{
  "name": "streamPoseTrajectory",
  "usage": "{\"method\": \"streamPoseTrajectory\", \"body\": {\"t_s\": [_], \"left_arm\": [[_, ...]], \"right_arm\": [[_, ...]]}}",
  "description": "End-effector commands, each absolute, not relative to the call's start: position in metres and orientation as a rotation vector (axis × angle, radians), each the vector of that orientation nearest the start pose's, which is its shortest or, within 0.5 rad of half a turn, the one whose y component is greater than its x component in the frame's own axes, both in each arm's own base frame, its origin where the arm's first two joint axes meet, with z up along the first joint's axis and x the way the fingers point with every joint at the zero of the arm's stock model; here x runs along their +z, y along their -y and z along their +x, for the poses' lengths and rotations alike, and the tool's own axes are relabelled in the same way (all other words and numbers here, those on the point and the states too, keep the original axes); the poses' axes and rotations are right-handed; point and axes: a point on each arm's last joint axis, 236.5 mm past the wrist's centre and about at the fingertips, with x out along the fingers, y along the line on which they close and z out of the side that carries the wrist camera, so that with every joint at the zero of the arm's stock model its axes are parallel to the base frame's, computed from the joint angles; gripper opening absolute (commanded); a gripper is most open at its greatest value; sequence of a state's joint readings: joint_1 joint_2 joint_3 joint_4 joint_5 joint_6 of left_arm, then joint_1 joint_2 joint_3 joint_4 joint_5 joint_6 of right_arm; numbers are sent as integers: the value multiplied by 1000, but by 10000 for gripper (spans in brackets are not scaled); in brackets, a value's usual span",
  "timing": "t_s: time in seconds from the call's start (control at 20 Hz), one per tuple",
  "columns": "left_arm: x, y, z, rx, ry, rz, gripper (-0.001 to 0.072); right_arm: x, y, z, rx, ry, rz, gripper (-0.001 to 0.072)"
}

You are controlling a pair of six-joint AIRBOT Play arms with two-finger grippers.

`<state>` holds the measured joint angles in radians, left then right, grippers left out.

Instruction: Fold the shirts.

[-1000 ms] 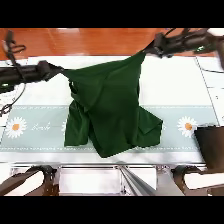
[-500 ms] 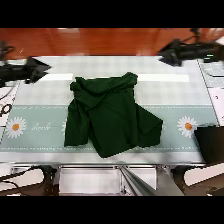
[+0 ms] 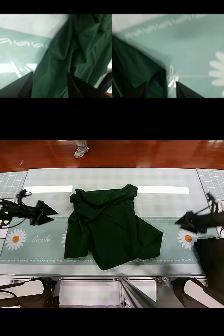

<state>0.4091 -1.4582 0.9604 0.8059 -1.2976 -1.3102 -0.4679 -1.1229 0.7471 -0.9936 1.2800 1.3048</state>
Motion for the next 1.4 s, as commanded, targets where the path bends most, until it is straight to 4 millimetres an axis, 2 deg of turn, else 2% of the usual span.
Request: {"method": "streamPoseTrajectory", "body": {"t_s": [0.0, 0.15, 0.3, 0.45, 0.5, 0.55, 0.6, 0.8, 0.95, 1.15, 1.35], "left_arm": [[-82, 54, 328, -281, -1560, -886, 508], [-94, 79, 326, -331, -1627, -857, 507], [-96, 110, 326, -397, -1663, -822, 506], [-98, 133, 327, -435, -1698, -773, 504], [-98, 139, 329, -446, -1704, -759, 437], [-97, 144, 331, -460, -1704, -743, 174], [-94, 147, 334, -482, -1692, -722, 15], [-79, 149, 347, -524, -1657, -688, 16], [-73, 149, 355, -531, -1637, -680, 16], [-73, 149, 355, -532, -1637, -679, 16], [-72, 149, 353, -536, -1641, -679, 16]], "right_arm": [[-64, -17, 225, 114, -1439, 708, 408], [-56, -26, 211, 148, -1465, 701, 408], [-50, -37, 197, 191, -1518, 720, 408], [-59, -59, 176, 250, -1611, 700, 408], [-62, -68, 166, 276, -1650, 686, 408], [-66, -76, 158, 293, -1680, 670, 408], [-70, -81, 154, 294, -1699, 661, 408], [-80, -101, 143, 310, -1753, 597, 408], [-89, -127, 158, 333, -1724, 625, 408], [-103, -164, 189, 377, -1685, 688, 408], [-105, -213, 221, 459, -1647, 678, 408]]}}
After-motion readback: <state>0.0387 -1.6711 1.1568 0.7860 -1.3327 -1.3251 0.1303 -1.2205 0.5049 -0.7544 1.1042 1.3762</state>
